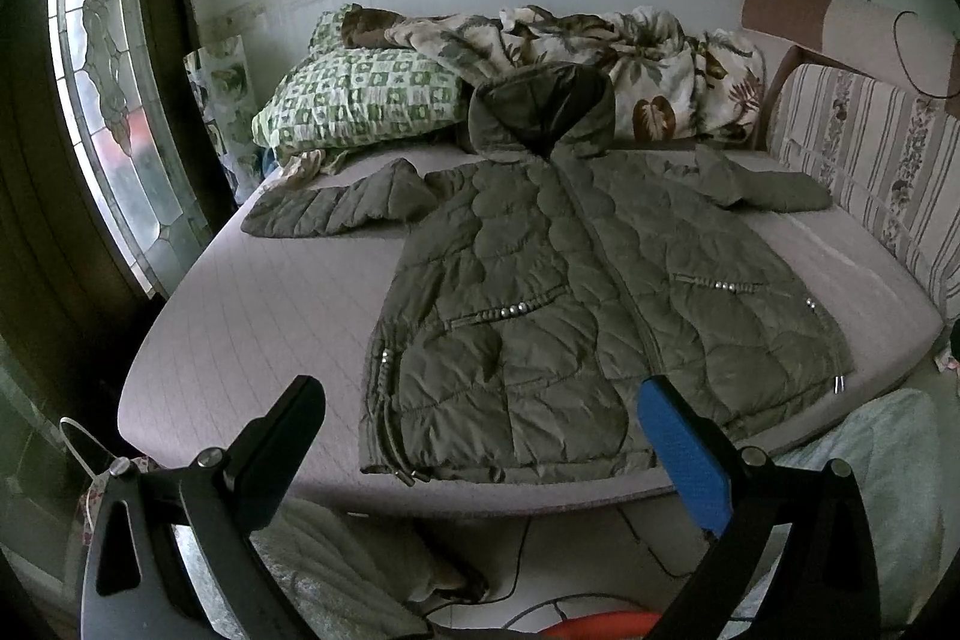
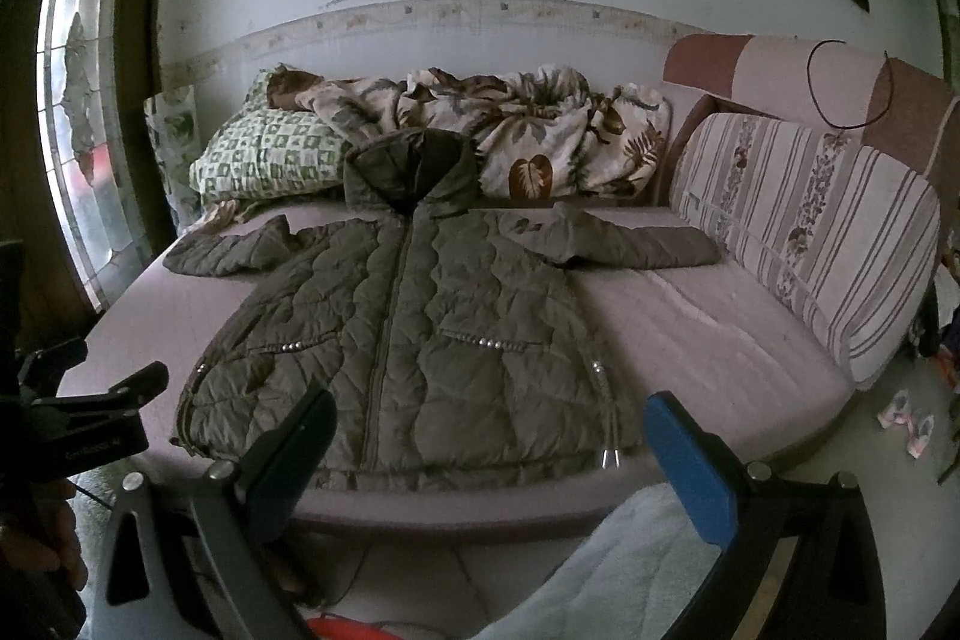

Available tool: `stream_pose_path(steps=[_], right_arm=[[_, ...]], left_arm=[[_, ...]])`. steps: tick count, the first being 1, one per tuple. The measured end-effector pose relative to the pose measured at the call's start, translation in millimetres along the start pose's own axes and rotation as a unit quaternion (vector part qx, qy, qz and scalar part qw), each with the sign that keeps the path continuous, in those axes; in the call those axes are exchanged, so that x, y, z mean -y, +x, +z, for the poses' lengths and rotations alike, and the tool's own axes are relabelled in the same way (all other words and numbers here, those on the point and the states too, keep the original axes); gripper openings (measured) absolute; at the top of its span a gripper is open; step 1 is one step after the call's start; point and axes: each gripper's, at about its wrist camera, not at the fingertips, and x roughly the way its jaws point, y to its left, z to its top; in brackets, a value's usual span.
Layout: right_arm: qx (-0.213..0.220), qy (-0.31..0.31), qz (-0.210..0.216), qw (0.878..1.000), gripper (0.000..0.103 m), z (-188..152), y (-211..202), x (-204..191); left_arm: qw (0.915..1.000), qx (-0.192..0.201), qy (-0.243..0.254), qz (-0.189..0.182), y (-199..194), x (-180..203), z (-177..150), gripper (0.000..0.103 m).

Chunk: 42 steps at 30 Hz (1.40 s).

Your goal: Fold large clothes

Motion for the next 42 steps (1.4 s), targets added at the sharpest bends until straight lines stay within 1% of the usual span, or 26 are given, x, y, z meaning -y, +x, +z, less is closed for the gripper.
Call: stream_pose_path(steps=[10,17,23,37,42], right_arm=[[-0.004,0.001,0.000,1.000,0.103,0.1,2.8,1.2],[-0.013,0.002,-0.001,1.000,0.103,3.2,13.9,0.9],[-0.021,0.001,0.000,1.000,0.103,2.4,22.2,-0.5],[-0.057,-0.005,0.008,0.998,0.103,3.6,57.7,-5.3],[-0.068,-0.012,0.013,0.998,0.103,7.9,72.9,-9.4]], left_arm=[[0.9999,-0.010,0.007,0.000,5.4,3.2,-1.0,0.103],[0.9995,-0.031,0.004,-0.004,11.3,3.8,-1.0,0.103],[0.9995,-0.032,0.006,-0.003,18.9,4.7,-2.8,0.103],[0.9984,-0.056,0.008,0.001,49.9,2.6,-2.5,0.103],[0.9979,-0.065,0.003,0.002,63.1,-1.8,2.6,0.103]])
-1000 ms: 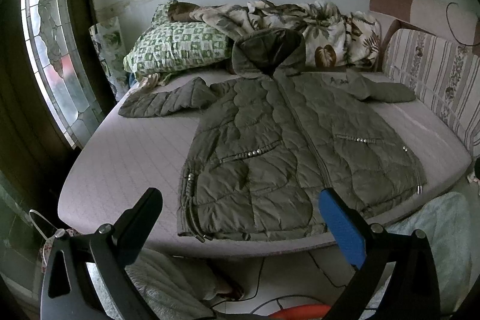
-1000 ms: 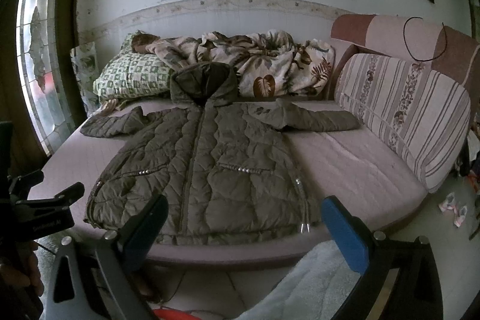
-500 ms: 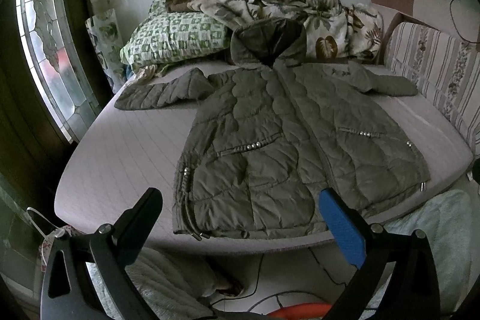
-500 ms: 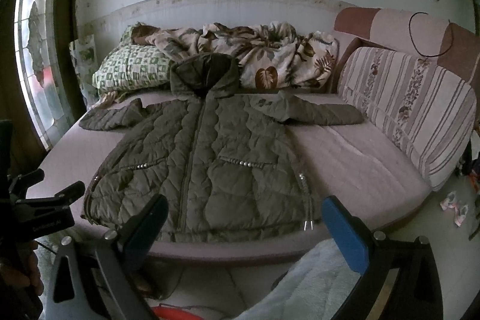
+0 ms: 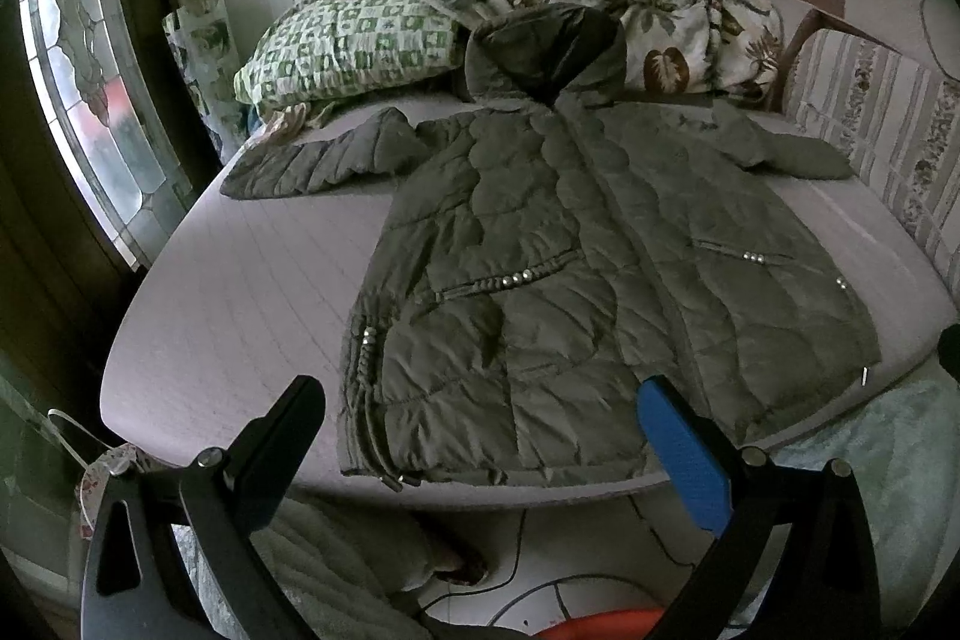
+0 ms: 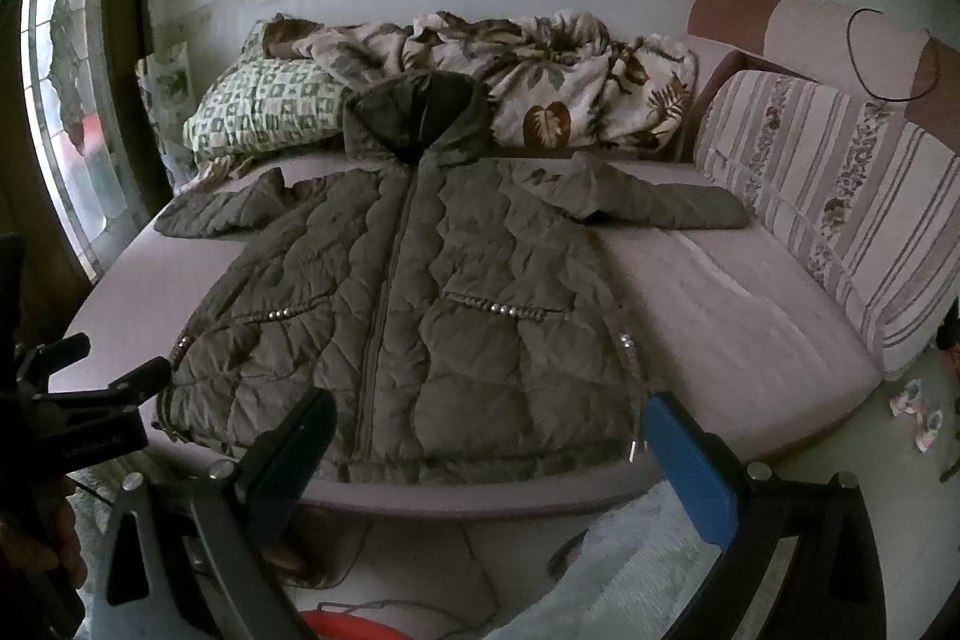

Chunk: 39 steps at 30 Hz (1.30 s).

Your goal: Fold large clothes

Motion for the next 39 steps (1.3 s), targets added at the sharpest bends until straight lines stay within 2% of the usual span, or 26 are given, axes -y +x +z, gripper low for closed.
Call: stream_pose_path(steps=[6,11,16,20,28,31,37,39], right_arm=[[-0.006,-0.025,0.009,1.000,0.103,15.0,18.3,-14.5],[-0.004,-0.056,0.023,0.998,0.103,35.2,35.4,-30.0],[-0.008,-0.073,0.045,0.996,0.103,65.0,59.1,-44.5],[-0.011,-0.082,0.053,0.995,0.103,86.7,81.6,-56.4],[-0.033,-0.096,0.065,0.993,0.103,115.5,132.3,-83.8],[-0.039,-0.102,0.068,0.992,0.103,124.8,151.0,-94.8],[-0.059,-0.118,0.090,0.987,0.103,143.1,186.9,-121.8],[-0.065,-0.126,0.097,0.985,0.103,147.7,197.9,-130.9]], left_arm=[[0.9996,-0.016,-0.022,-0.005,20.9,-19.0,15.4,0.103],[0.9974,-0.051,-0.045,-0.024,50.5,-50.1,40.0,0.103],[0.9974,-0.054,-0.043,0.019,76.6,-89.4,64.2,0.103],[0.9945,-0.083,-0.061,0.018,112.0,-127.3,76.9,0.103],[0.9855,-0.092,-0.133,0.051,164.2,-217.1,107.7,0.103],[0.9828,-0.094,-0.151,0.050,188.3,-242.7,123.6,0.103],[0.9685,-0.139,-0.200,0.054,253.0,-295.7,150.6,0.103],[0.9646,-0.142,-0.214,0.061,267.1,-311.4,156.8,0.103]])
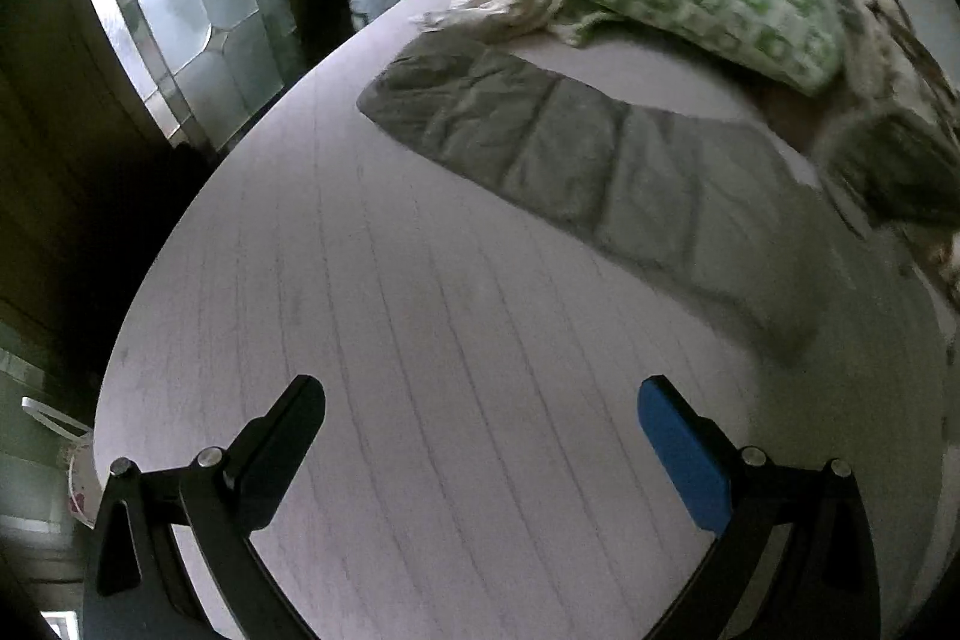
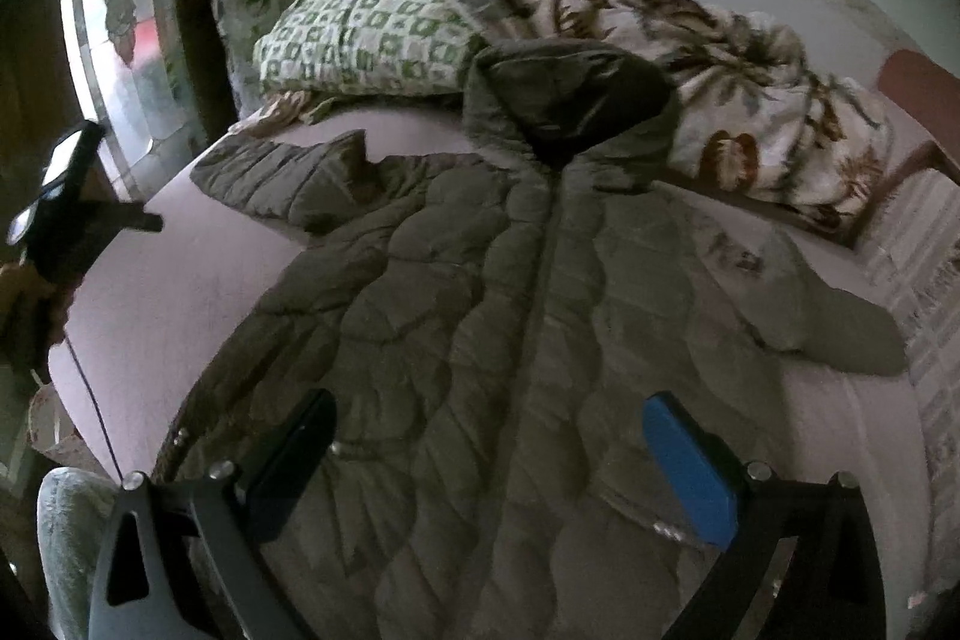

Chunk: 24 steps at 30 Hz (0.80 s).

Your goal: Fold large clothes

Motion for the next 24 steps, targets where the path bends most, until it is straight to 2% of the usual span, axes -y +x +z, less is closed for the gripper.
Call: stream_pose_path(steps=[5,12,21,24], right_arm=[[-0.017,-0.018,0.013,1.000,0.103,21.6,34.0,-12.1],[-0.029,-0.050,0.014,0.998,0.103,60.7,87.3,-33.1],[-0.038,-0.067,0.028,0.997,0.103,105.5,149.6,-59.0],[-0.042,-0.066,0.031,0.996,0.103,120.1,168.3,-66.3]], left_arm=[[0.9993,0.015,-0.030,0.017,30.9,-14.2,34.9,0.103],[0.9975,0.002,-0.061,0.035,88.1,-29.2,76.4,0.103],[0.9932,0.045,-0.057,0.091,119.3,-36.1,125.3,0.103],[0.9930,0.047,-0.056,0.093,129.6,-39.3,135.7,0.103]])
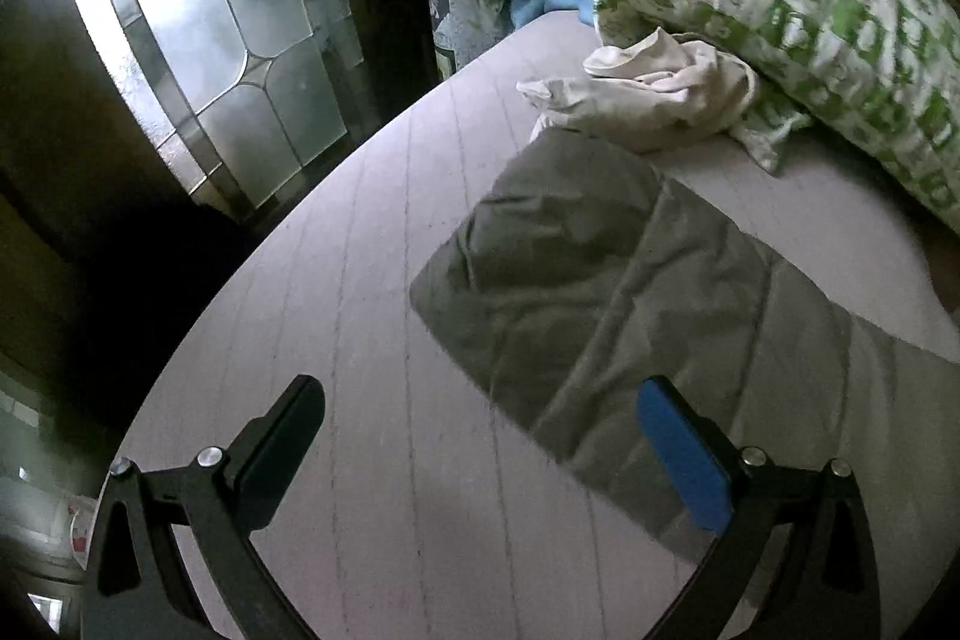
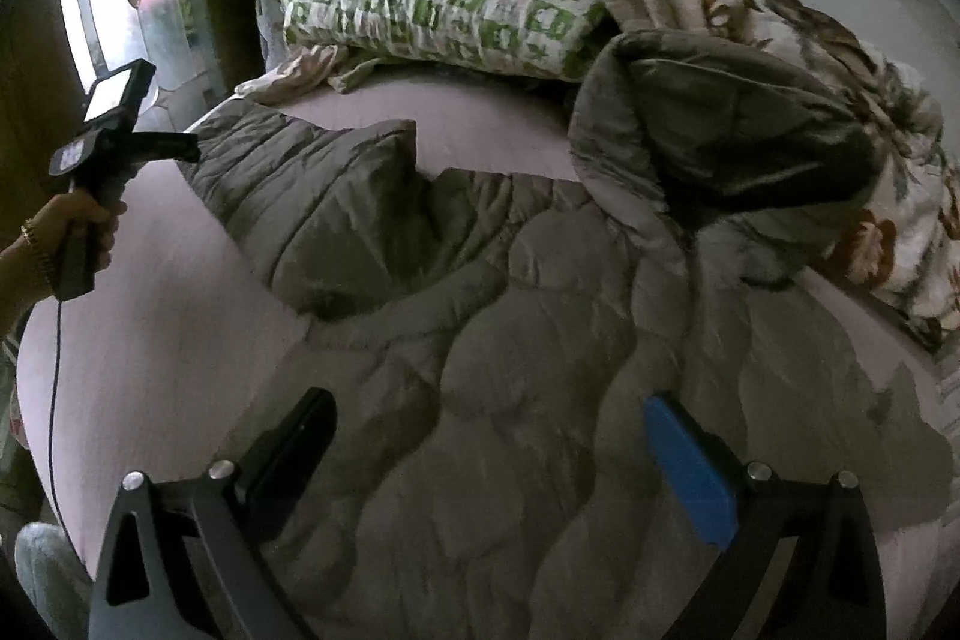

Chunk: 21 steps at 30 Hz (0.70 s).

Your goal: Fold large clothes

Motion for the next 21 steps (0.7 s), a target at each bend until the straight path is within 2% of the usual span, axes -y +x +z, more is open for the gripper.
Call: stream_pose_path(steps=[6,12,16,17,18,19,20,21], right_arm=[[0.000,0.000,0.001,1.000,0.103,20.5,19.2,-5.3],[-0.002,-0.011,0.002,1.000,0.103,29.0,31.2,-14.3],[-0.003,-0.013,0.003,1.000,0.103,33.8,39.3,-19.6],[-0.003,-0.013,0.003,1.000,0.103,34.5,41.0,-20.6],[-0.004,-0.012,0.003,1.000,0.103,35.7,42.9,-21.4],[-0.005,-0.012,0.003,1.000,0.103,37.4,45.6,-22.3],[-0.005,-0.012,0.003,1.000,0.103,39.1,48.4,-22.8],[-0.006,-0.012,0.003,1.000,0.103,39.7,49.6,-23.6]], left_arm=[[0.9997,-0.012,0.020,0.010,24.2,4.1,5.0,0.103],[0.9998,-0.009,0.013,-0.012,34.9,4.6,7.6,0.103],[0.9991,-0.003,0.037,-0.022,38.2,14.5,6.5,0.102],[0.9989,-0.001,0.041,-0.025,38.0,16.8,5.6,0.095],[0.9983,0.001,0.045,-0.037,37.1,19.2,4.7,0.084],[0.9981,0.004,0.045,-0.041,35.0,20.7,3.4,0.082],[0.9983,0.011,0.048,-0.032,32.5,23.3,2.6,0.076],[0.9982,0.015,0.051,-0.030,31.2,24.5,1.4,0.063]])
